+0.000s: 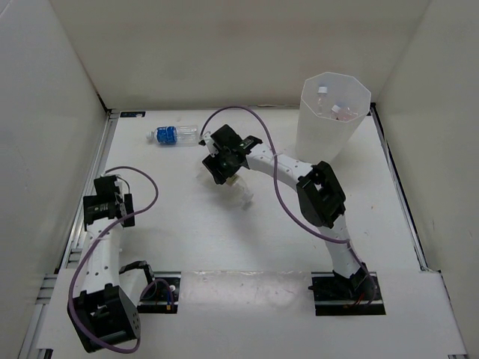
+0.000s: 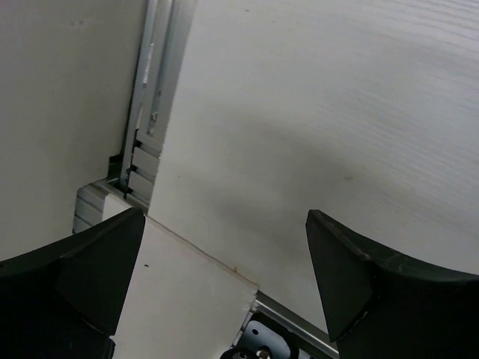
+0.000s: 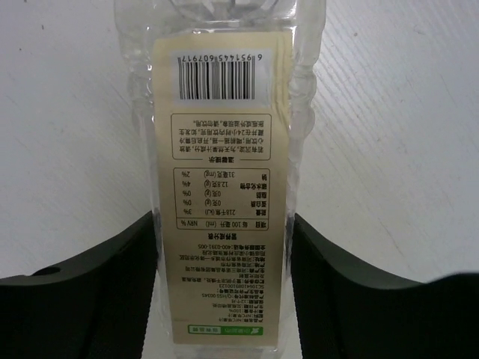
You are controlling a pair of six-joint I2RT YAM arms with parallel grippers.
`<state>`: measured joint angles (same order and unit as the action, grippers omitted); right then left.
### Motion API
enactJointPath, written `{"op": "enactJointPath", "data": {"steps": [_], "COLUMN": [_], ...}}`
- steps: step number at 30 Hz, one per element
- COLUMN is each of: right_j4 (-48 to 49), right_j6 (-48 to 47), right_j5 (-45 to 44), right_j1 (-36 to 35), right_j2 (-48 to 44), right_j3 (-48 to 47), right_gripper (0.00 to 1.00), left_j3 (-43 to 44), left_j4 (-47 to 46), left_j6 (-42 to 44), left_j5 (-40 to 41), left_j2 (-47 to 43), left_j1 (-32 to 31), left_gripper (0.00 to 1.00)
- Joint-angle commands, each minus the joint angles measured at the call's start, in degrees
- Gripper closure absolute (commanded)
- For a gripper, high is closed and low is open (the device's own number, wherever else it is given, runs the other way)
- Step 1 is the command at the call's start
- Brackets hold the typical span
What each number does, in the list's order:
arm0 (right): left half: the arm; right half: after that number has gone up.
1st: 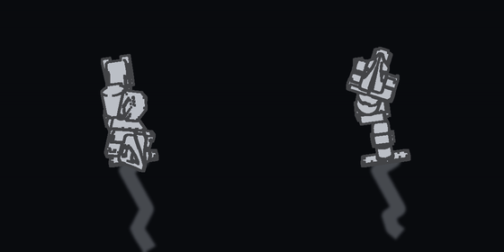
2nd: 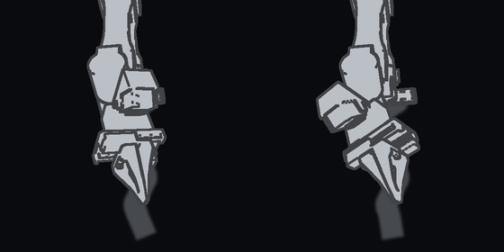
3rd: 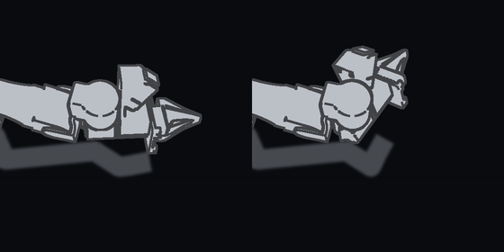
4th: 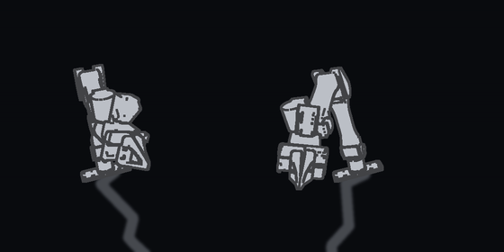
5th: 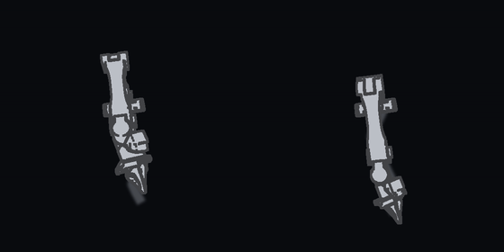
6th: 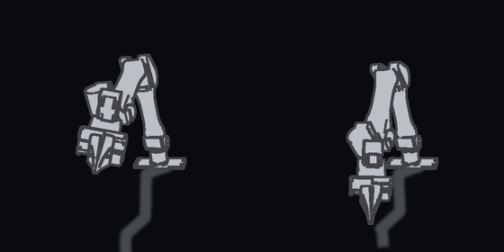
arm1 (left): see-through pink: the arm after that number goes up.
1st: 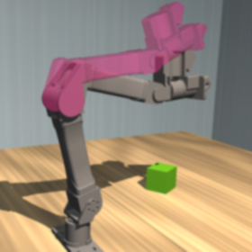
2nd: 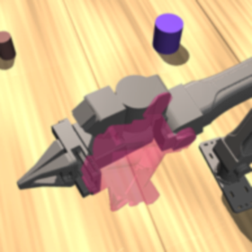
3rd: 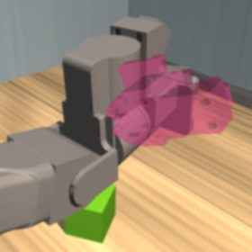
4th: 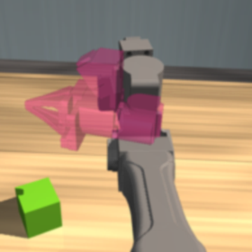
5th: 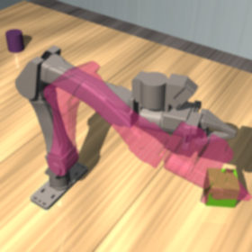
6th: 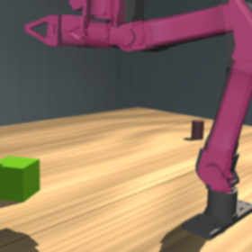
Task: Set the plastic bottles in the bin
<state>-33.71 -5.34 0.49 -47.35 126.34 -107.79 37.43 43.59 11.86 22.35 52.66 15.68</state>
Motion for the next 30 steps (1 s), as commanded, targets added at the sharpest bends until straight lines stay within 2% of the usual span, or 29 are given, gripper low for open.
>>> {"op": "enactJointPath", "data": {"steps": [1, 5, 10, 15, 18, 20, 23, 26, 30], "right_j4": [0.5, 0.5, 1.8, 13.2, 20.3, 22.3, 26.2, 31.0, 27.8], "right_j6": [1.8, 2.4, 8.6, 11.0, 9.5, 7.5, 3.9, 1.2, 3.1], "right_j5": [-1.5, -4.6, -5.2, -7.2, -14.0, -17.8, -28.0, -34.9, -37.6], "right_j1": [-0.4, -0.4, 3.4, 8.8, 12.2, 14.2, 18.3, 23.0, 30.1], "right_j2": [0.8, -0.4, -10.3, -23.7, -27.4, -27.4, -27.4, -27.4, -23.9], "right_j3": [-0.2, -0.2, -1.5, -3.6, -7.7, -10.6, -13.1, -11.6, -10.9], "right_gripper": [0.67, 1.0, 1.0, 1.0, 1.0, 1.0, 1.0, 1.0, 1.0], "left_j3": [-0.3, -0.3, 1.4, 3.3, 3.9, 4.5, 6.2, 7.5, 8.1], "left_j4": [-2.9, -3.4, -5.4, -5.4, -5.4, -5.4, -6.0, -6.0, -6.0], "left_j6": [-3.0, -3.6, -2.7, -2.6, -4.6, -7.3, -12.7, -13.4, -11.6], "left_j5": [8.8, 11.3, 14.6, 9.3, 9.8, 9.8, 12.0, 12.8, 8.2], "left_j2": [-1.3, -1.3, -1.3, -1.3, -1.3, -1.3, -0.8, -0.8, -0.8], "left_j1": [0.3, 0.3, 0.3, 0.3, 0.3, 0.3, 0.3, 0.3, 0.3], "left_gripper": [0.0, 0.0, 0.0, 0.0, 0.0, 0.0, 0.0, 0.0, 0.0]}}
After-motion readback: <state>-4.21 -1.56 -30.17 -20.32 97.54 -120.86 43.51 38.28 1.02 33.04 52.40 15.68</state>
